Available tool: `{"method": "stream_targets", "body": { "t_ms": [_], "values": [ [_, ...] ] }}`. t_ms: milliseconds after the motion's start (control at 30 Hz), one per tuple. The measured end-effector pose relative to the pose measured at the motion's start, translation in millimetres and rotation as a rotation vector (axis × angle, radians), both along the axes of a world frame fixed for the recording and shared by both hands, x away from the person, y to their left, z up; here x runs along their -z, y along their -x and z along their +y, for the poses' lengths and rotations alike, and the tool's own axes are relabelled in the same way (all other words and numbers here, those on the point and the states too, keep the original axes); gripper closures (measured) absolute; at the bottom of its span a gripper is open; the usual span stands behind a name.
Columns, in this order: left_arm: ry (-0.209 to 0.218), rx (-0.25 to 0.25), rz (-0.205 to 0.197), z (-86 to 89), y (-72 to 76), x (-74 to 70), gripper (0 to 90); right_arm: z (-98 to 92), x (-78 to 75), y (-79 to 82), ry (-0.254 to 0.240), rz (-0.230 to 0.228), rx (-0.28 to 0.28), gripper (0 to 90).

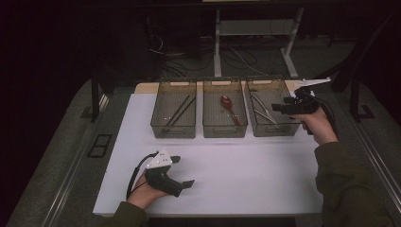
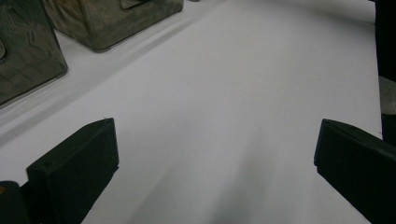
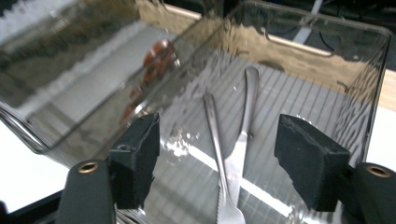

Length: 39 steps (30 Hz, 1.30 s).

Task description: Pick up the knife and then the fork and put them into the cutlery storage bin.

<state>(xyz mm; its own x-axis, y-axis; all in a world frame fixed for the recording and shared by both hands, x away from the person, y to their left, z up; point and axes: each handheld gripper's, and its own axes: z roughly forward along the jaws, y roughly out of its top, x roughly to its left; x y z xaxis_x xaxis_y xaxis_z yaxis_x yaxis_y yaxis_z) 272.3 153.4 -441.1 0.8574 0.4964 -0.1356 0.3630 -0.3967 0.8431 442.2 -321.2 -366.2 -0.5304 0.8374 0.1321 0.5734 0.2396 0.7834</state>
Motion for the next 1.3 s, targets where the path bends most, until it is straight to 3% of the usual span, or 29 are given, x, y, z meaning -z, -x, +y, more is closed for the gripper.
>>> {"method": "stream_targets", "body": {
  "t_ms": [233, 467, 833, 1300],
  "values": [
    [-0.001, 0.000, 0.000, 0.1, -0.2, 0.1, 0.0, -4.2, -2.4, 10.6, -0.055, -0.046, 0.021, 23.1],
    [-0.002, -0.002, 0.001, 0.0, -0.5, 0.3, 0.0, -2.1, -2.7, 22.6, -0.064, -0.078, 0.014, 20.1],
    [-0.003, -0.009, 0.000, 1.8, -0.5, 0.0, 0.0, 5.1, 2.3, 49.3, -0.069, -0.114, -0.035, 19.7],
    [0.006, -0.015, 0.000, 2.9, -0.4, -0.1, 0.0, 18.6, 7.7, 78.2, -0.085, -0.125, -0.115, 18.6]
  ]
}}
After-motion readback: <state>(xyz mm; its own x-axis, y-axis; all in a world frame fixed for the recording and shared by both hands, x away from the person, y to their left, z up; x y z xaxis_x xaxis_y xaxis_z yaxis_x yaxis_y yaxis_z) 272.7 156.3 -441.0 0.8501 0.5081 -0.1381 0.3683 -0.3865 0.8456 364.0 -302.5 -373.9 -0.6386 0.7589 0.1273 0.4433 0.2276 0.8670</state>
